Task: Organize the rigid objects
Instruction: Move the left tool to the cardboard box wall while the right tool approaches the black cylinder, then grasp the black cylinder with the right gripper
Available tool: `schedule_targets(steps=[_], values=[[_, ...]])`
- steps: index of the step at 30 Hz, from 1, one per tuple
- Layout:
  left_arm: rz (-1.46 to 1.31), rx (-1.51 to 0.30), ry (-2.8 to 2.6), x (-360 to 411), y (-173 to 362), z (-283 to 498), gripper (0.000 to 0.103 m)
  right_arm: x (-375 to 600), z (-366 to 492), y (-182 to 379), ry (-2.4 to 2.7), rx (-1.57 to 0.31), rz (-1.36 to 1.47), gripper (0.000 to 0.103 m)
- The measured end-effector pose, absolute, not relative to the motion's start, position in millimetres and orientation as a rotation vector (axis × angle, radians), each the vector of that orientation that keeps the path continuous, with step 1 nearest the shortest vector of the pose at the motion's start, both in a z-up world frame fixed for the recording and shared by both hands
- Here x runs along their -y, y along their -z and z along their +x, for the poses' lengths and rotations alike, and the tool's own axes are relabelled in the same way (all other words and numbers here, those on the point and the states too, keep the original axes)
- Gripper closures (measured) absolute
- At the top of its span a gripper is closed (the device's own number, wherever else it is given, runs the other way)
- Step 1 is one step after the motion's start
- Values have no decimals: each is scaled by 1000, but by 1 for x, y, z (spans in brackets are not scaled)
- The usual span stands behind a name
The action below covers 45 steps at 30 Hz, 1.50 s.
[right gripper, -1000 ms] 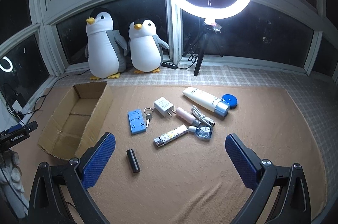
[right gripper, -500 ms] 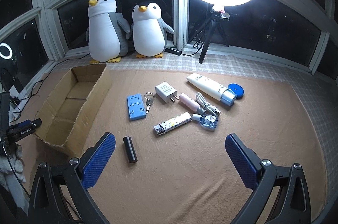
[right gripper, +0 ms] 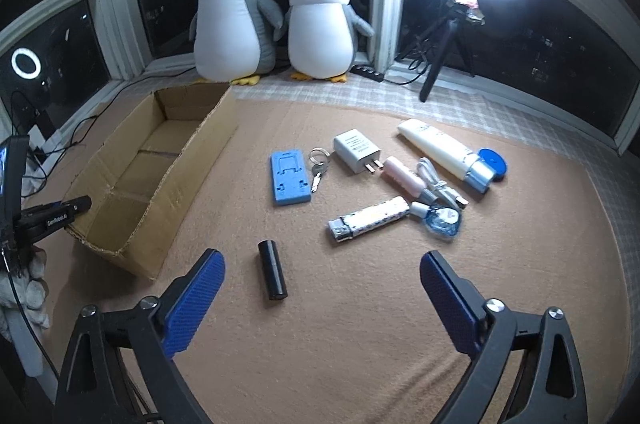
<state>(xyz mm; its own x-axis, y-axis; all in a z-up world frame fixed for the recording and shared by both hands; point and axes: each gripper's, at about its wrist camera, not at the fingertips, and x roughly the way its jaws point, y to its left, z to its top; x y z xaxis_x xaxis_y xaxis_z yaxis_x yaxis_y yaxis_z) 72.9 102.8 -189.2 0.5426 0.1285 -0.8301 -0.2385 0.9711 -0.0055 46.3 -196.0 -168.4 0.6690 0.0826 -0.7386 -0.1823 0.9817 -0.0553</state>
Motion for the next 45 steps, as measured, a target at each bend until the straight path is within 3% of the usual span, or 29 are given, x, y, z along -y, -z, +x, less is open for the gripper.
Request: schedule_targets(steps=[2,7,11,15,21,24,33,45], values=[[-123,-978,-210,-102,191,74,87,190,52,177,-175,-848,-138,17],[-141,-991,-198,-101,194,76,88,178,65,200,-221,-927,-150,42],[-156,-1006,-191,-103,197,79,88,173,74,213,-237,-967,-163,47],[-158,-1012,-189,-103,199,79,88,169,80,222,-257,-1000,-167,61],[-159,-1016,-188,-103,199,80,88,166,89,233,-269,-1041,-163,64],[-158,-1015,-191,-103,200,80,88,165,92,236,-268,-1055,-166,76],[-148,-1051,-197,-103,203,87,88,162,93,237,-266,-1049,-186,86],[-141,-1070,-195,-103,204,90,88,162,92,234,-261,-1039,-177,88]])
